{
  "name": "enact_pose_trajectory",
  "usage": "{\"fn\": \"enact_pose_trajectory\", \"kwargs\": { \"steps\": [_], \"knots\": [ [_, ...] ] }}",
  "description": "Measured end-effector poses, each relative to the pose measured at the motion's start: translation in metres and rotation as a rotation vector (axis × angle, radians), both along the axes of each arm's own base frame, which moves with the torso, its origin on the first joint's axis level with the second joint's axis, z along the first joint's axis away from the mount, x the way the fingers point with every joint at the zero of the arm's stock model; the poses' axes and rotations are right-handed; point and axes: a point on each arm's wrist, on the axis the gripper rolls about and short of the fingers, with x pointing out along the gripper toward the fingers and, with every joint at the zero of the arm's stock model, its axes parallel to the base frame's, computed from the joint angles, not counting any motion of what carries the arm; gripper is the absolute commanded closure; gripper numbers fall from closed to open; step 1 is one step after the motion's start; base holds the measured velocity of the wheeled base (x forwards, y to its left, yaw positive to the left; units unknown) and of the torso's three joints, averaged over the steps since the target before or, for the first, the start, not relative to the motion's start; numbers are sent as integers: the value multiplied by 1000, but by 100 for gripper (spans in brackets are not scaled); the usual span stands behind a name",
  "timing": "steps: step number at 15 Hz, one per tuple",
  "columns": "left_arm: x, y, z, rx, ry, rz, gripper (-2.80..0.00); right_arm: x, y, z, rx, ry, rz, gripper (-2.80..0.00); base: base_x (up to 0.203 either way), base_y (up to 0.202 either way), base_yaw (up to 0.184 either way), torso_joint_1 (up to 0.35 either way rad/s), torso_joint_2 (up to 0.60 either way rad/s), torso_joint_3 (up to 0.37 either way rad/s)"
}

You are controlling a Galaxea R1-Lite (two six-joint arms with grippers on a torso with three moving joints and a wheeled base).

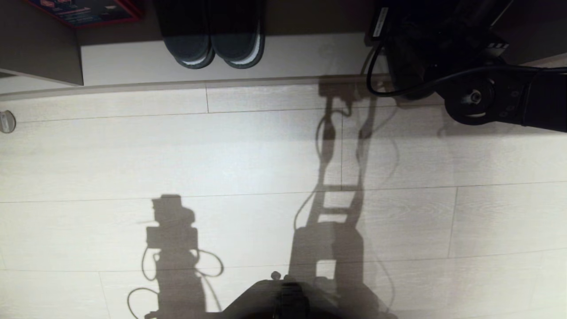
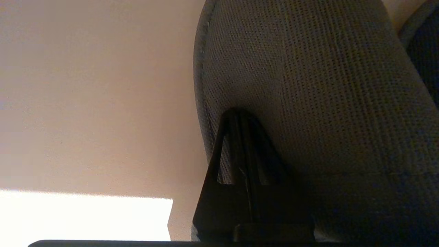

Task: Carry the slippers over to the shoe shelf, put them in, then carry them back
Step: Place the slippers into the shoe cabinet

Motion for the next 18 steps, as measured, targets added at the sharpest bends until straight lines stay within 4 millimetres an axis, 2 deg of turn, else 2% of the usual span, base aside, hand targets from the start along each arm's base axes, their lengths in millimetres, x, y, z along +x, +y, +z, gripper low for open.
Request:
{"fn": "enact_pose_trajectory", "kwargs": {
  "steps": [11,13,15,18],
  "knots": [
    [0,0,0,0,0,1,0,-50,2,9,-1,-8,70,0,0,0,0,0,0,0],
    [0,0,0,1,0,0,0,-55,1,0,-14,18,76,0,0,0,0,0,0,0],
    [0,0,0,1,0,1,0,-64,-4,-17,-36,54,89,0,0,0,0,0,0,0],
    [0,0,0,2,0,1,0,-96,-19,-31,-65,57,131,0,0,0,0,0,0,0]
  ]
}}
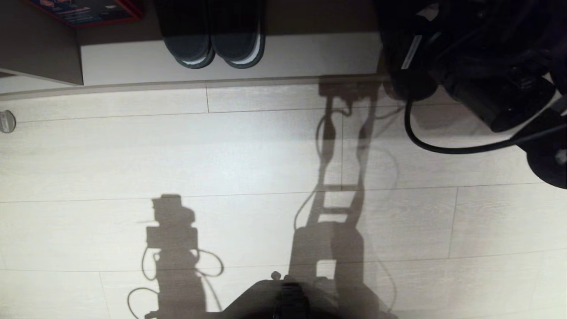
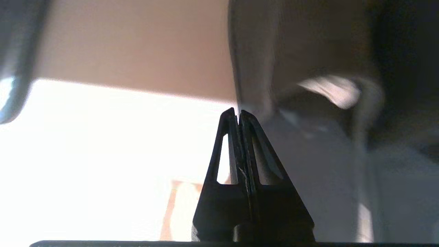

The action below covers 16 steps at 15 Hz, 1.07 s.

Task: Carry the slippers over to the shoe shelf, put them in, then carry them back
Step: Place the slippers into the shoe cabinet, then pick up the slippers in the shoe cabinet

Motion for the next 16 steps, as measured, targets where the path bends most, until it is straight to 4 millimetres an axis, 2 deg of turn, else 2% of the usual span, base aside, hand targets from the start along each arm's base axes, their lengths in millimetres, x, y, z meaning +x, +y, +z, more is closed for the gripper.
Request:
{"fn": "enact_pose_trajectory", "kwargs": {
  "steps": [3,7,10,14,16],
  "knots": [
    [0,0,0,0,0,0,0,-46,-22,-10,-30,1,40,0,0,0,0,0,0,0],
    [0,0,0,0,0,-1,0,-107,-54,-43,-67,50,58,0,0,0,0,0,0,0],
    [0,0,0,0,0,0,0,-150,-77,-54,-67,56,58,0,0,0,0,0,0,0],
    [0,0,0,-2,0,-1,0,-203,-114,-85,-44,131,-40,0,0,0,0,0,0,0],
    [0,0,0,-1,0,0,0,-226,-126,-100,-30,122,-101,0,0,0,0,0,0,0]
  ]
}}
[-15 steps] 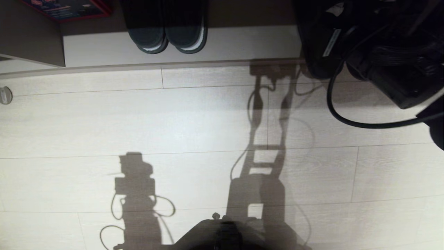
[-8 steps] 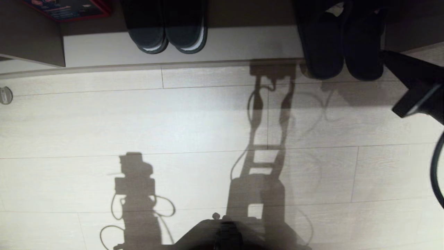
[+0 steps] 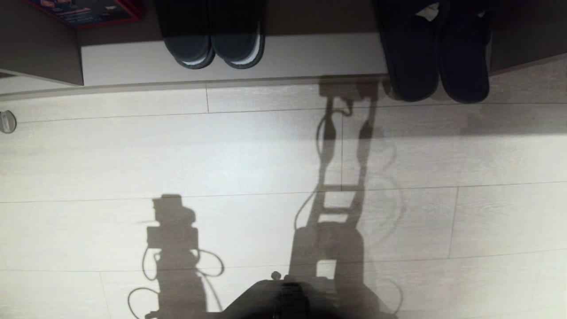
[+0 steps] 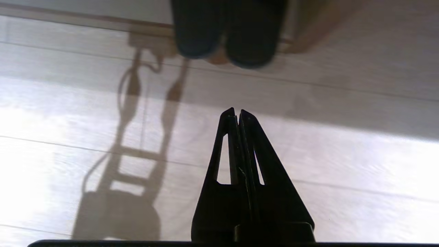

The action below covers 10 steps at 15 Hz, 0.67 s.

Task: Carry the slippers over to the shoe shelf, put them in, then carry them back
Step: Pick up the slippers in the shoe cabinet

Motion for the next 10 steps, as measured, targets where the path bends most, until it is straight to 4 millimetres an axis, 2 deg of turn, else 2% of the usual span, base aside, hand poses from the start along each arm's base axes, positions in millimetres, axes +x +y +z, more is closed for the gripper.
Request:
{"fn": "enact_pose_trajectory", "kwargs": {
  "steps": [3,5,10],
  "knots": [
    [0,0,0,-1,0,-1,0,-30,-9,-29,2,-33,-87,0,0,0,0,0,0,0],
    [0,0,0,-1,0,0,0,-42,-11,-48,8,-35,-123,0,0,0,0,0,0,0],
    [0,0,0,-1,0,0,0,-48,-10,-103,48,77,-115,0,0,0,0,0,0,0]
  ]
}}
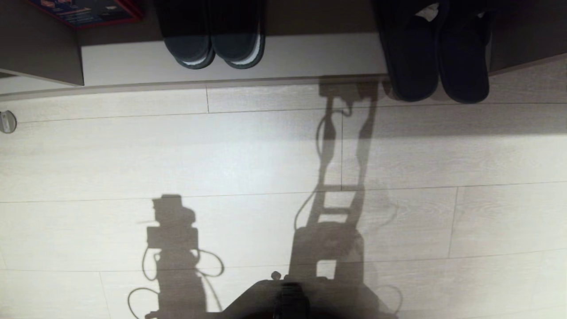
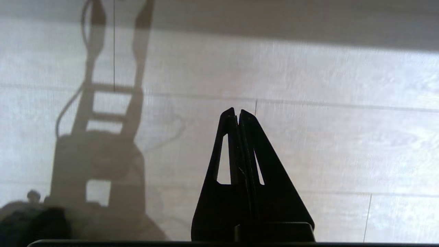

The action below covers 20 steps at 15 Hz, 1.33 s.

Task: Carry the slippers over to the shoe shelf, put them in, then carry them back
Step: Pick up the slippers in the shoe cabinet

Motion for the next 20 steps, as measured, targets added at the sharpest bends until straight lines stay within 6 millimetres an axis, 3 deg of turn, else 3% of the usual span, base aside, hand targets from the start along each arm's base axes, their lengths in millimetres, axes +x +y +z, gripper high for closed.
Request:
{"fn": "enact_pose_trajectory", "kwargs": {
  "steps": [9,20],
  "knots": [
    [0,0,0,1,0,0,0,-16,1,-69,-10,250,38,0,0,0,0,0,0,0],
    [0,0,0,1,0,0,0,-18,1,-72,36,236,42,0,0,0,0,0,0,0]
  ]
}}
